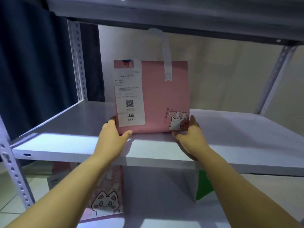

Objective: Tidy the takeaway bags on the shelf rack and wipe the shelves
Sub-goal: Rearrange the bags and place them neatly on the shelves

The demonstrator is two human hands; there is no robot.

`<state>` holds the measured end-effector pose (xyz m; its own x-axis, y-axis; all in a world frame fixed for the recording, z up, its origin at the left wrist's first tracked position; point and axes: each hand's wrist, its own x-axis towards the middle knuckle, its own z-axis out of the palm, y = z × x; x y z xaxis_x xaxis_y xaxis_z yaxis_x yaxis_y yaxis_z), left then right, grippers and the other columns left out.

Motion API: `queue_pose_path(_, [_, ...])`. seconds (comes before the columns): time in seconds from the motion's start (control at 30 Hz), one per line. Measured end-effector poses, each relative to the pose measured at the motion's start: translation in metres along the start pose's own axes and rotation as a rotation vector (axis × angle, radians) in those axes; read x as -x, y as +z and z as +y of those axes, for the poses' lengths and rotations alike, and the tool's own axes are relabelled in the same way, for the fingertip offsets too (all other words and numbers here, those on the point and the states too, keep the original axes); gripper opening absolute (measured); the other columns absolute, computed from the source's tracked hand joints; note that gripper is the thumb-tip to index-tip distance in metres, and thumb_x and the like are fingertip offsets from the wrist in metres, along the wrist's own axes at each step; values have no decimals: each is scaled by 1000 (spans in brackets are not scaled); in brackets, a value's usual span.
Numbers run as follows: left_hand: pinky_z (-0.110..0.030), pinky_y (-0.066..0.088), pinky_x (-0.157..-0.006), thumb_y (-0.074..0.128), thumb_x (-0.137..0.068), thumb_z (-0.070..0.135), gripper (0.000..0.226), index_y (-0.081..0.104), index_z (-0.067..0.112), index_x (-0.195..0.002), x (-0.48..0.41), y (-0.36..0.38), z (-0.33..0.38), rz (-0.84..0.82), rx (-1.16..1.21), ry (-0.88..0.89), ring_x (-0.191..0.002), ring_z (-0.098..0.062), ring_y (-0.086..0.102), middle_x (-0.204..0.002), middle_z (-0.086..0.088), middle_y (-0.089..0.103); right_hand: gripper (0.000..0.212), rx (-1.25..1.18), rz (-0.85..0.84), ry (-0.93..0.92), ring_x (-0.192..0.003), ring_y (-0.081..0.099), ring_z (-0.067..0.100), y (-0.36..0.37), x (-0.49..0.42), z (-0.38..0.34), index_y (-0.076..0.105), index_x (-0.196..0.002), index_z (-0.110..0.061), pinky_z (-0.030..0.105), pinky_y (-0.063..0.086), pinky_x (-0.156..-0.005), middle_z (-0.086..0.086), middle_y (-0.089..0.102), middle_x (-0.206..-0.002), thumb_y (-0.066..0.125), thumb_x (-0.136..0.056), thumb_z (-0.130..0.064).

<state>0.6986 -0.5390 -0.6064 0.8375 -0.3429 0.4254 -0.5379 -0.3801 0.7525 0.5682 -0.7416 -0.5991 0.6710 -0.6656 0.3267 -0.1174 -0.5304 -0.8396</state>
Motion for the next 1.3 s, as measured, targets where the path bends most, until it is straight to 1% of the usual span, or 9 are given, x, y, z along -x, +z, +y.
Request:
queue_pose_path(0.17, [-32,41,-77,64,-83,35,41,46,17,-116,2,-15,-9,75,65,-63,-97,-18,52,-120,-1,57,36,27,4,-83,-94,58,9,5,12,-9,52,-110,-22,18,45,-78,-6,59,-105,71,-79,-21])
queue_pose_path(0.27, [-30,40,-72,63,-84,34,51,38,16,-125,4,-38,-23,128,76,-73,-91,-18,52,-119,0,58,26,24,-5,-92,-84,54,-3,16,22,-20,48,-101,-29,5,37,-62,-21,55,-92,67,-84,-22])
queue_pose_path(0.4, [-31,40,-72,63,-83,35,51,41,16,-125,2,-73,-46,160,25,-90,-95,-19,54,-116,0,58,24,10,-39,-95,-89,56,1,39,34,-37,50,-102,-30,15,40,-68,-20,58,-96,66,-85,-26])
queue_pose_path(0.67, [-33,48,-76,61,-83,35,34,58,28,-116,-1,-120,-73,137,-40,-49,-90,-15,58,-110,2,59,28,-20,-77,-117,-85,54,-10,78,49,-57,50,-102,-32,9,38,-62,-26,57,-92,69,-82,-31])
queue_pose_path(0.83, [-24,41,-66,61,-84,34,30,57,26,-112,4,-126,-76,168,-53,-46,-91,-17,56,-105,1,60,29,-51,-59,-116,-92,59,1,78,54,-64,54,-104,-27,17,43,-70,-15,63,-101,70,-81,-31])
queue_pose_path(1.0, [-29,39,-86,61,-85,36,43,52,22,-124,27,-126,-66,250,-41,-8,-105,-10,47,-121,6,49,26,-56,26,-219,-98,57,7,64,74,-66,54,-102,-29,19,44,-74,-15,59,-103,69,-82,-32])
queue_pose_path(1.1, [-16,37,-78,60,-86,37,42,51,22,-123,51,-121,-60,249,0,8,-105,-6,46,-126,6,48,17,-132,6,-270,-92,60,3,55,93,-65,57,-96,-32,26,53,-74,-17,62,-96,67,-82,-33])
queue_pose_path(1.17, [-11,35,-69,61,-86,36,35,52,25,-118,72,-116,-57,239,27,8,-104,-5,48,-124,5,51,13,-137,-16,-315,-86,61,-1,51,106,-61,59,-94,-32,20,53,-70,-18,64,-92,67,-84,-31])
queue_pose_path(1.3, [-12,40,-71,62,-85,34,26,53,28,-108,116,-102,-62,217,81,10,-93,0,54,-112,4,56,10,-138,-114,-350,-86,60,-2,52,133,-43,62,-96,-28,11,49,-70,-20,63,-90,64,-86,-28])
